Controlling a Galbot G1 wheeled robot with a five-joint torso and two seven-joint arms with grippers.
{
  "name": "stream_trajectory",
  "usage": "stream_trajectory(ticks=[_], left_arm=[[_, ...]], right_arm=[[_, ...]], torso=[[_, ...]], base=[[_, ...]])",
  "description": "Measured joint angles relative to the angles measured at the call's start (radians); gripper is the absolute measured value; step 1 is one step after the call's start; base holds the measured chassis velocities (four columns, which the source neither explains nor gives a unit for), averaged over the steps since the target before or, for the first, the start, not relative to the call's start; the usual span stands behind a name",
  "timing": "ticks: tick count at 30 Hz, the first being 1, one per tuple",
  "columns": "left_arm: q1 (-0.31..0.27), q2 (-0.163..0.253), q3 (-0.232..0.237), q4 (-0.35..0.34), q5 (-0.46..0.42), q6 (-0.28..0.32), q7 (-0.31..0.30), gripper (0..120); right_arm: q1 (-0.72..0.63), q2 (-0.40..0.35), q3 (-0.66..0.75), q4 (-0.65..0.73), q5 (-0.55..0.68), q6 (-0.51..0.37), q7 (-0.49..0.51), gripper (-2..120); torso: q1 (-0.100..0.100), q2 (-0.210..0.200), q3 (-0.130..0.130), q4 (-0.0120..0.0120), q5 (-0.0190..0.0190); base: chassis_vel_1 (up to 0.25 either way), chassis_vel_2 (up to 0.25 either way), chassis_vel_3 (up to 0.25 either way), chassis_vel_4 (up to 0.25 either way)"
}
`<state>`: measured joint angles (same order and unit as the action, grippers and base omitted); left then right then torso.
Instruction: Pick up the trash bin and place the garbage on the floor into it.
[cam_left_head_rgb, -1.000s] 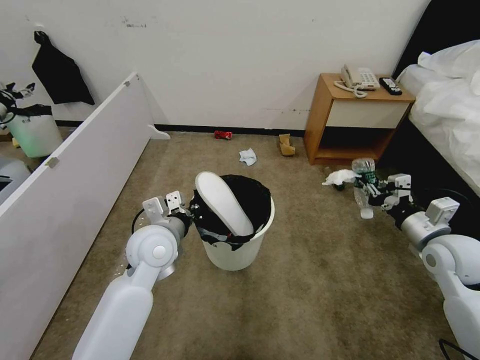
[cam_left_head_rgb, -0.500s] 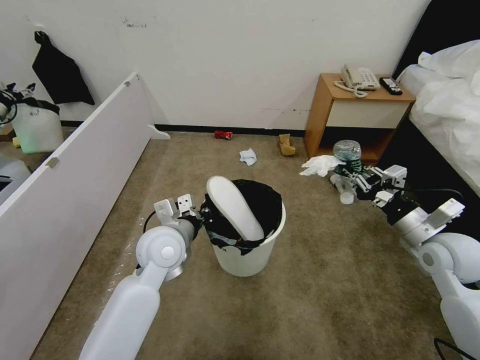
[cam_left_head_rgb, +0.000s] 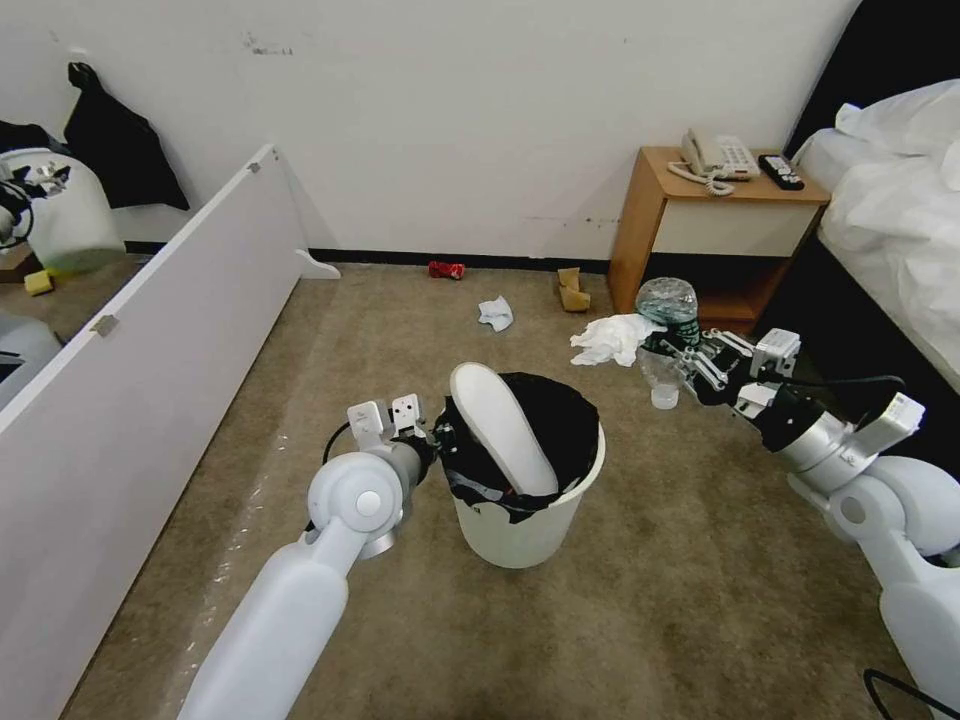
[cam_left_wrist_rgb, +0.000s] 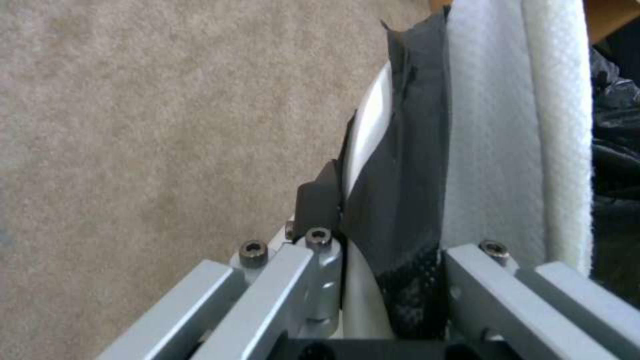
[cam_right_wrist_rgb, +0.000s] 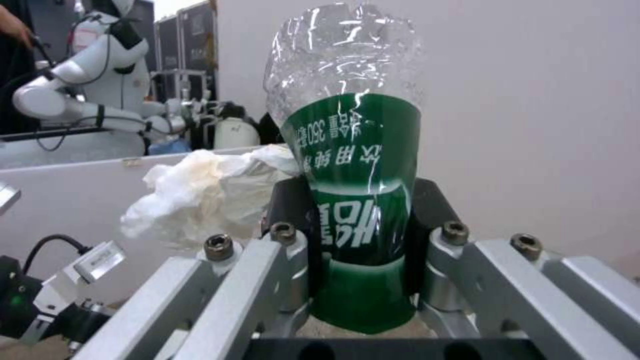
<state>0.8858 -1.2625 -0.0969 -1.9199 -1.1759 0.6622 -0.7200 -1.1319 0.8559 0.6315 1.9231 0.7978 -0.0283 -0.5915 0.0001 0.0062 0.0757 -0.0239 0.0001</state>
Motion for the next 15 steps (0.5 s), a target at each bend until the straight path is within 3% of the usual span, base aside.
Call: stream_trajectory(ticks=[15], left_arm=[[-0.017, -0.016, 0.042, 0.017, -0.012, -0.012, 0.050, 4]], right_arm=[[0.021, -0.065, -0.054, -0.026, 0.068, -0.017, -0.069, 19]], torso=[[0.000, 0.000, 0.000, 0.0000, -0.0001]], base=[[0.000, 0.000, 0.000, 0.000]])
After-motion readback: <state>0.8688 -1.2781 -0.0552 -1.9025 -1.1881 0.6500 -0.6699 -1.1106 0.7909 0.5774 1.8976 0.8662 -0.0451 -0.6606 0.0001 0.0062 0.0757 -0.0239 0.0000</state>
